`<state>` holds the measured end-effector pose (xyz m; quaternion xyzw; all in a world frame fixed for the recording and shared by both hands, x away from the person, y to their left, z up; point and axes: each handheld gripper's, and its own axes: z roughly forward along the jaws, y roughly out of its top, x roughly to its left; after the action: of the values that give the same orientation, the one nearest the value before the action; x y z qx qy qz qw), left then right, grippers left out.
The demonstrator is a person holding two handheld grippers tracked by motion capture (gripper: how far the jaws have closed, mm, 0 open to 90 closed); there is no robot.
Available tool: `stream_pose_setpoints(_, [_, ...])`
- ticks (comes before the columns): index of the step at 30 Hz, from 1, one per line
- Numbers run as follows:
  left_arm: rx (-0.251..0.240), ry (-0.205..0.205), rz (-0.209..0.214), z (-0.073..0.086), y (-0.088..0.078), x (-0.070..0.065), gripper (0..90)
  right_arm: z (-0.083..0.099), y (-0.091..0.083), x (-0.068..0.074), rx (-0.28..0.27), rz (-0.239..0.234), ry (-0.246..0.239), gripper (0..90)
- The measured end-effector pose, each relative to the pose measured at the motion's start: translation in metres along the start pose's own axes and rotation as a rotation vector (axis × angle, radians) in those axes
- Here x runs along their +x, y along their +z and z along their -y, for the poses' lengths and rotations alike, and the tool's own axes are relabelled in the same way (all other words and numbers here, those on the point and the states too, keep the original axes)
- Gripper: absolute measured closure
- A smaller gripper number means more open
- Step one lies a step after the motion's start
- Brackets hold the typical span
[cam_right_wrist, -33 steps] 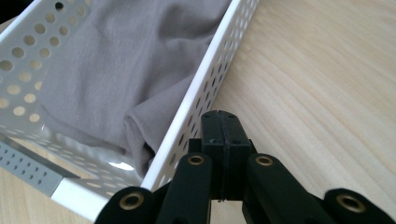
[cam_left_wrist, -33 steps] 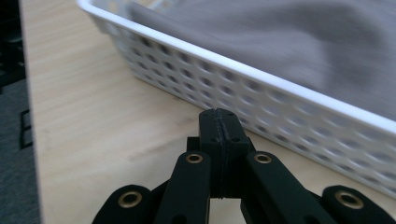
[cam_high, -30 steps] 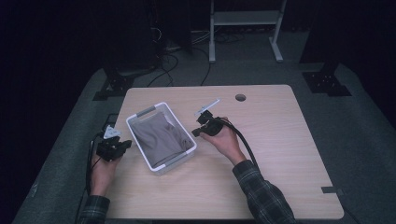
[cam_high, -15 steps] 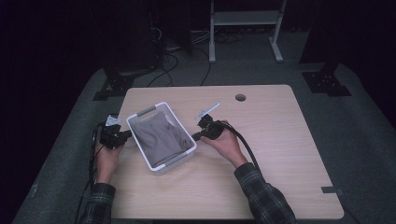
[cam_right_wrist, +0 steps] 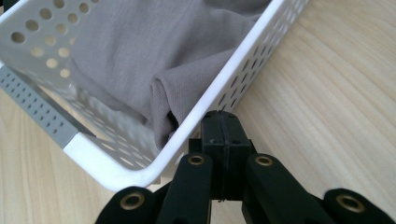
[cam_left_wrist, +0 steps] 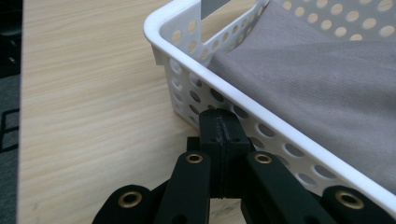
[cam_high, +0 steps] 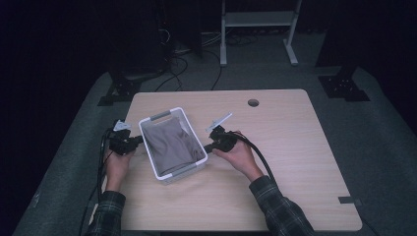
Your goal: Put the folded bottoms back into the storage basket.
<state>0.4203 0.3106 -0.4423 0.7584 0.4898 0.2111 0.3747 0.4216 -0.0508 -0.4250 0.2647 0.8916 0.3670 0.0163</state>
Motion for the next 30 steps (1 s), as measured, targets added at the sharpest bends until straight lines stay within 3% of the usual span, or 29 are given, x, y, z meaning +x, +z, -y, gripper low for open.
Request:
stream_pose_setpoints(23, [0.031, 0.095, 0.061, -0.026, 0.021, -0.037, 89.8, 0.025, -0.015, 0.025, -0.012, -0.052, -0.058, 89.6])
stream_pose_setpoints(30, [0.034, 0.100, 0.064, -0.026, 0.020, -0.037, 89.0, 0.026, -0.016, 0.027, -0.013, -0.049, -0.058, 89.5])
